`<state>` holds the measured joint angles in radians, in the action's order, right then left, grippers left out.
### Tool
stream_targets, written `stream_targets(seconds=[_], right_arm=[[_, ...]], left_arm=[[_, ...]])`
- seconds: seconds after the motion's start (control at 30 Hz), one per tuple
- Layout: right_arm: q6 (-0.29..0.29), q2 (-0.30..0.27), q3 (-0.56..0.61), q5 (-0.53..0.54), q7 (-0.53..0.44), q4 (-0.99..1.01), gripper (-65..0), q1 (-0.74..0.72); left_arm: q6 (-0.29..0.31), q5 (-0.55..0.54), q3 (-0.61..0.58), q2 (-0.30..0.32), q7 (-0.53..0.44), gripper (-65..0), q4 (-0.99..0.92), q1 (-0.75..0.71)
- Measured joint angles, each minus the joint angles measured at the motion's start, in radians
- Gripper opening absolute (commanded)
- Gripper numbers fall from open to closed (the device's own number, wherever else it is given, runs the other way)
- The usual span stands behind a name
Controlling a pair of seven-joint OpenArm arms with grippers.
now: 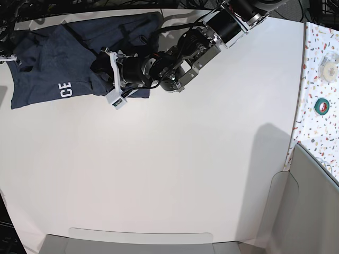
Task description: Layout the t-shirt on the table in an organized manner, then fold the t-shirt properly
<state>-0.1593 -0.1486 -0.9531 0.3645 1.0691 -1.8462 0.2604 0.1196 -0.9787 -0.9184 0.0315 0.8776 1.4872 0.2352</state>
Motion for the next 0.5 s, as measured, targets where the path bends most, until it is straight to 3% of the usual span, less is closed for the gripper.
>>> stream_targets(seconds=[0.2, 0.4, 0.5], right_arm=[[0.0, 0.013, 0.0, 0.0, -0.003, 0.0, -65.0, 0.0], [0.0, 0.013, 0.0, 0.0, -0.003, 0.0, -65.0, 0.0], [0.0, 0.013, 0.0, 0.0, -0.003, 0.0, -65.0, 0.0]], left_arm=[[0.0, 0.0, -0.006, 0.0, 0.0, -62.5, 0.0, -0.002], [0.004, -0.003, -0.004, -0.001, 0.0, -40.0, 0.0, -0.002], [0.003, -0.003, -0.003, -0.001, -0.025, -31.9, 0.0, -0.003]])
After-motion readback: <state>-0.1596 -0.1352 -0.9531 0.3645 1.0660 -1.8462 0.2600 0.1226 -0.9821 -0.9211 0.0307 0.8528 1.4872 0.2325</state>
